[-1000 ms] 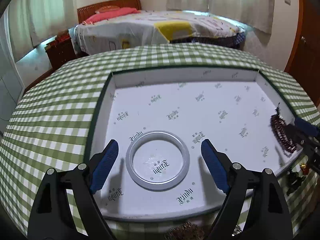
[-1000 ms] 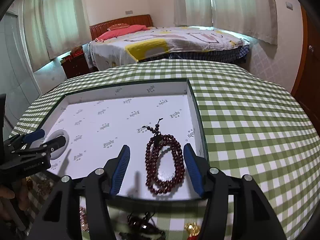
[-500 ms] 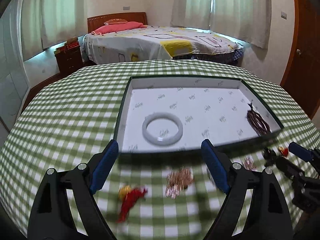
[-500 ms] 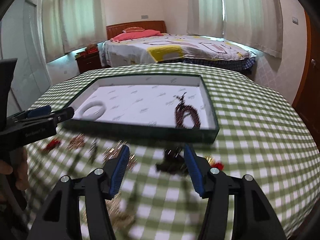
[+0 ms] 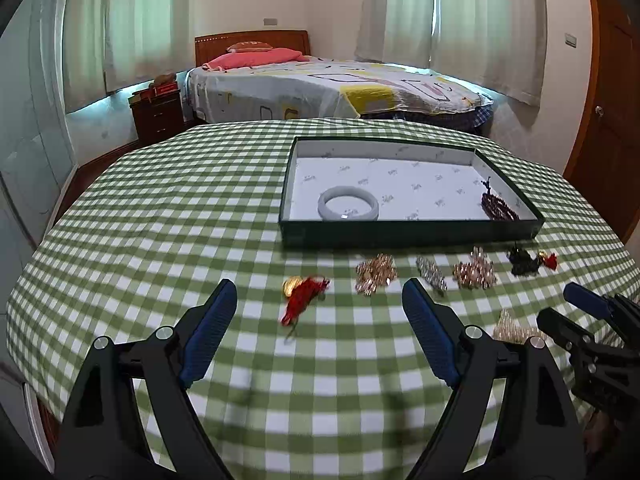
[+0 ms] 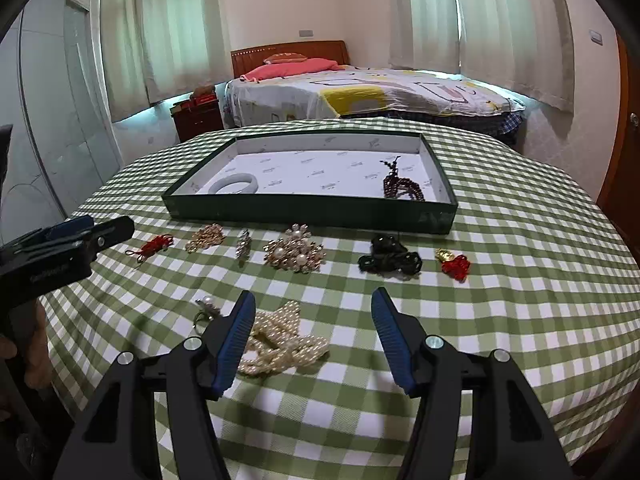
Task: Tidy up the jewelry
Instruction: 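Move the right tool to the pearl strand and grasp it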
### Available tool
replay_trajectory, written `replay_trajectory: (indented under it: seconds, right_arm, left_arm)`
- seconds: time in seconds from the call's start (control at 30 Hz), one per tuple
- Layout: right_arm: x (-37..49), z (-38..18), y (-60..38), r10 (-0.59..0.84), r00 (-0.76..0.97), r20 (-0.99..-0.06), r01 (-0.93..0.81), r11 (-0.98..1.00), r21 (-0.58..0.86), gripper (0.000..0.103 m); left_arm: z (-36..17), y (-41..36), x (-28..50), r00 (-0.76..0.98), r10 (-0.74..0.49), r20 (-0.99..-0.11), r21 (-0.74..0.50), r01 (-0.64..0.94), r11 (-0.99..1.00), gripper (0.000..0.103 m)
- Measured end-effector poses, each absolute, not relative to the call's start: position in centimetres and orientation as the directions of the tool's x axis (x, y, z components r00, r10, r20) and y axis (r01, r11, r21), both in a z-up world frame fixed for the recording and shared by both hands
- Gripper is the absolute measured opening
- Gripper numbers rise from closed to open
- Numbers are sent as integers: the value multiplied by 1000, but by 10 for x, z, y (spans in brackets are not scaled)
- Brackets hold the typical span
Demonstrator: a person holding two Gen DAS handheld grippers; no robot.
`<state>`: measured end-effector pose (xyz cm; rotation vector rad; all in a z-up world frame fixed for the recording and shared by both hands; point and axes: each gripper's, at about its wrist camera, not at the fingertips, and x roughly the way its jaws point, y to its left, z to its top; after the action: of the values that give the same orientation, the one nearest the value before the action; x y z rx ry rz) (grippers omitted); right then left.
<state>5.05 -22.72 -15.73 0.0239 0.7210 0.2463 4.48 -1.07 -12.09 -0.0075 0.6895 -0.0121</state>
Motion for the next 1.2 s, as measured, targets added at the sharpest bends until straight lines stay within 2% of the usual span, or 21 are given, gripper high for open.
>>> replay_trajectory:
  seconds: [0.23, 0.43, 0.47, 0.6, 0.8, 0.97, 1.1, 1.2]
  right_arm:
    - [47, -168, -215, 238, 704, -669, -236, 967, 96, 63]
    - [55, -181, -200, 233, 646, -727, -265, 962, 73, 64]
    - [55, -183, -199, 234, 641, -731, -268, 961, 72, 67]
    - [56, -185, -201, 237, 629, -740, -269, 960, 79, 67]
    - [56, -185, -202, 210, 635, -744, -257, 965, 53, 52]
    - [57, -183, -204, 226, 630, -743, -264, 962, 68, 52]
    - [56, -179, -203, 227, 645, -730, -264, 962, 66, 64]
    - [56, -179, -200, 229, 638, -735, -277, 959, 59, 65]
  left_arm:
    - [-123, 2, 35, 765, 5, -644, -31, -33, 999, 83]
    - [-129, -6, 37, 755, 0, -655, -16, -14, 1000, 83]
    - [-130, -8, 37, 754, -2, -657, -12, -7, 1000, 83]
    - [-133, -14, 40, 746, -9, -666, -2, 10, 1000, 83]
    - [-137, -20, 42, 736, -17, -677, 6, 28, 1000, 83]
    - [-138, -20, 43, 734, -16, -679, 4, 25, 1000, 83]
    - [-139, -20, 43, 734, -16, -679, 4, 26, 1000, 83]
    - [-139, -21, 44, 734, -17, -679, 5, 27, 1000, 83]
